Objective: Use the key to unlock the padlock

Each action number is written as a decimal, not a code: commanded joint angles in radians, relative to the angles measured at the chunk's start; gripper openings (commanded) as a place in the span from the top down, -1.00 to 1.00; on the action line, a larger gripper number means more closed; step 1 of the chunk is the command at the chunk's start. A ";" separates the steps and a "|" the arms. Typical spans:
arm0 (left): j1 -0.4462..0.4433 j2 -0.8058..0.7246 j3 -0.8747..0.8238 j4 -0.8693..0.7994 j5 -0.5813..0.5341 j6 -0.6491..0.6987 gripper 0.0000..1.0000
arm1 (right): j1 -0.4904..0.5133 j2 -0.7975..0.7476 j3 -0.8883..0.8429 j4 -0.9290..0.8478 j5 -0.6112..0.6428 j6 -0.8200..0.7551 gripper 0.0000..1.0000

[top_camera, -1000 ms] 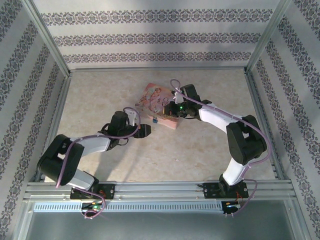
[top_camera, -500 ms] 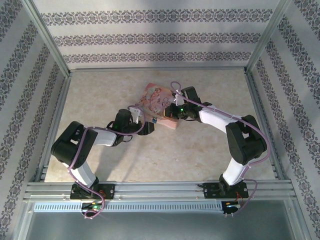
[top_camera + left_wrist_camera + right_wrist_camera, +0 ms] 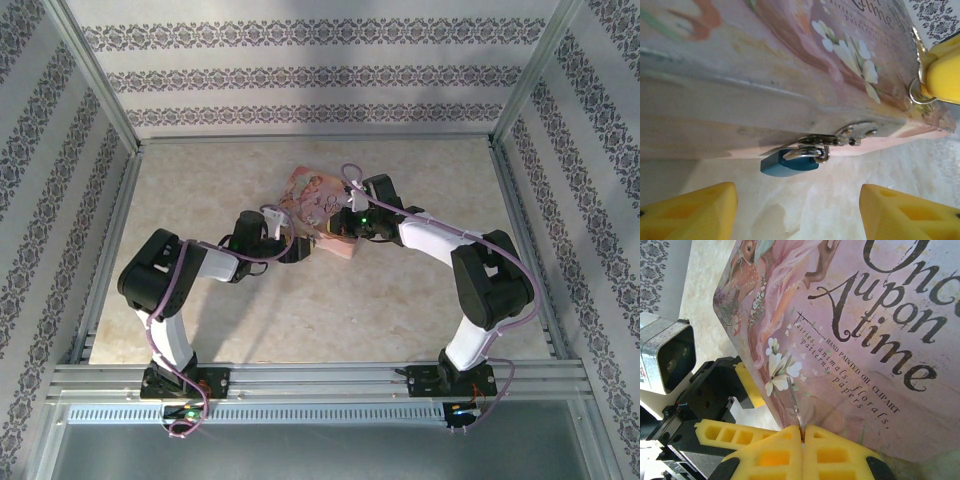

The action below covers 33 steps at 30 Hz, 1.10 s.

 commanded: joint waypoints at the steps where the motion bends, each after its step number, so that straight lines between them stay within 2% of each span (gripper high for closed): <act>1: 0.011 0.023 0.034 0.059 0.049 0.054 -0.28 | 0.005 0.021 -0.031 -0.056 0.020 -0.026 1.00; 5: 0.012 0.043 0.052 0.041 0.082 0.093 -0.23 | 0.002 0.022 -0.025 -0.057 0.016 -0.028 1.00; 15: 0.012 0.065 0.087 -0.033 0.081 0.169 -0.16 | 0.000 0.012 -0.028 -0.071 0.020 -0.043 1.00; 21: 0.011 0.074 0.091 -0.029 0.083 0.164 -0.07 | 0.000 0.012 -0.026 -0.074 0.020 -0.046 1.00; 33: 0.005 0.110 0.050 0.085 0.095 0.096 0.04 | 0.003 0.018 -0.019 -0.078 0.020 -0.046 1.00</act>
